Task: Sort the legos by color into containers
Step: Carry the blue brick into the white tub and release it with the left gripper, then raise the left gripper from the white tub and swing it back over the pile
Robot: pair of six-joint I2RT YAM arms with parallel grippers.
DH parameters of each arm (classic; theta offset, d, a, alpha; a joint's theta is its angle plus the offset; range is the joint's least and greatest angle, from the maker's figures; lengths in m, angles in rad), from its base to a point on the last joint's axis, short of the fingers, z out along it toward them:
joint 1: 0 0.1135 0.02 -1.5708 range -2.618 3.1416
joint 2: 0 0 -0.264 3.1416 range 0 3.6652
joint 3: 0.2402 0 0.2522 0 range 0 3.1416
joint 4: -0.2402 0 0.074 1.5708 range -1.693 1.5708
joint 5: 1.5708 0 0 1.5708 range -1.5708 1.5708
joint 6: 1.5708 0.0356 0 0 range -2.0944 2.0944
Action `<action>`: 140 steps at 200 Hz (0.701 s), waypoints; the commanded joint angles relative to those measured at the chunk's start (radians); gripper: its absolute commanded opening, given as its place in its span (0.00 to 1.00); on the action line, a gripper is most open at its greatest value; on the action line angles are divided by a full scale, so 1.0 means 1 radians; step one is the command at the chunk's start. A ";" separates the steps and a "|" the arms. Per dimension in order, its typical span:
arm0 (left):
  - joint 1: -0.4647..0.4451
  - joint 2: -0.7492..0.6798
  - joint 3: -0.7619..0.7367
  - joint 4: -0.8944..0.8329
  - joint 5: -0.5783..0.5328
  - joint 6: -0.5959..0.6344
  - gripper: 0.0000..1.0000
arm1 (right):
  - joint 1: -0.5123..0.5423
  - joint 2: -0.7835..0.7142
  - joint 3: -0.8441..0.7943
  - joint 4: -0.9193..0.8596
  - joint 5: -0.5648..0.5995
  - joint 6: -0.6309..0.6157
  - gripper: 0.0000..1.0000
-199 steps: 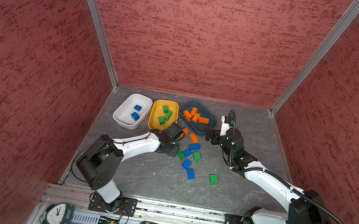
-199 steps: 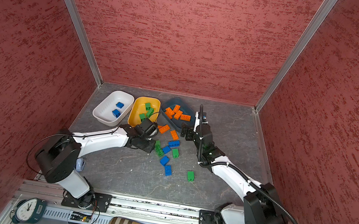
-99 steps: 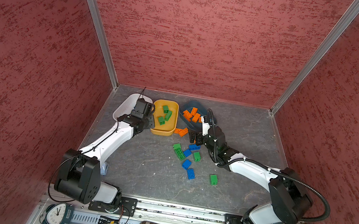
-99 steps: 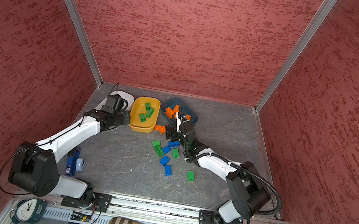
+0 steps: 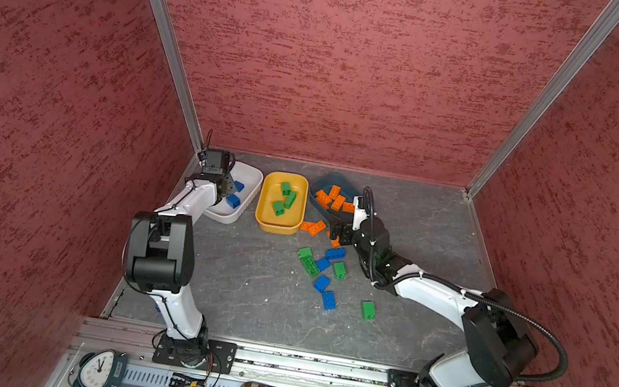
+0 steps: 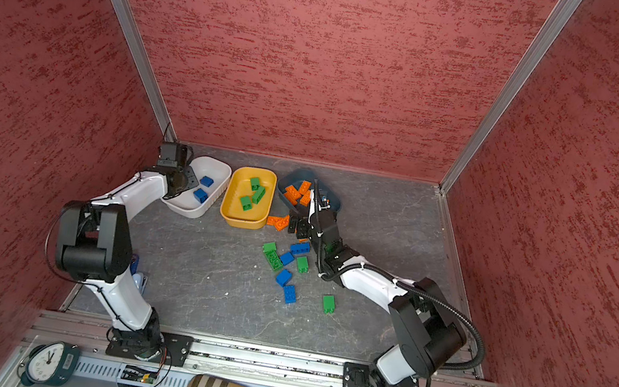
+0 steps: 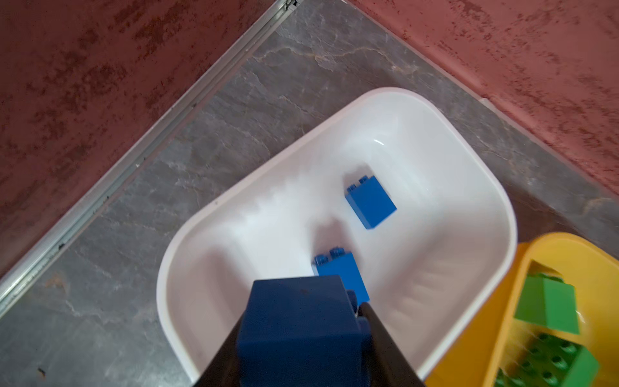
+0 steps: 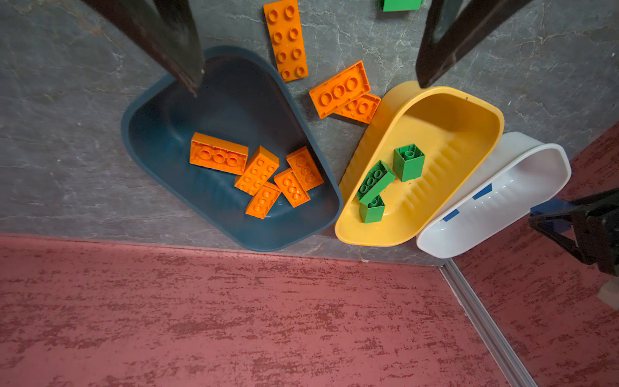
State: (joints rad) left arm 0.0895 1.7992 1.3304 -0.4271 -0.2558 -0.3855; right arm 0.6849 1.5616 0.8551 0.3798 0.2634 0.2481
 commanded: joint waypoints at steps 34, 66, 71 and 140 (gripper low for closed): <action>0.019 0.205 0.286 -0.179 -0.030 0.022 0.50 | 0.006 -0.039 -0.007 -0.021 0.034 0.015 0.99; 0.018 0.253 0.351 -0.203 0.008 0.012 0.70 | 0.007 -0.049 -0.019 -0.019 0.049 0.020 0.99; 0.018 0.254 0.352 -0.201 0.016 0.010 0.72 | 0.007 -0.052 -0.021 -0.020 0.051 0.020 0.99; -0.033 0.075 0.199 -0.085 0.143 -0.003 0.87 | 0.007 -0.049 -0.028 -0.038 0.066 0.031 0.99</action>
State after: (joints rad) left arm 0.0944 1.9903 1.5757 -0.5667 -0.1749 -0.3866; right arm 0.6865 1.5330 0.8402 0.3527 0.2974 0.2653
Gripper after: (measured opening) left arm 0.861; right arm 0.989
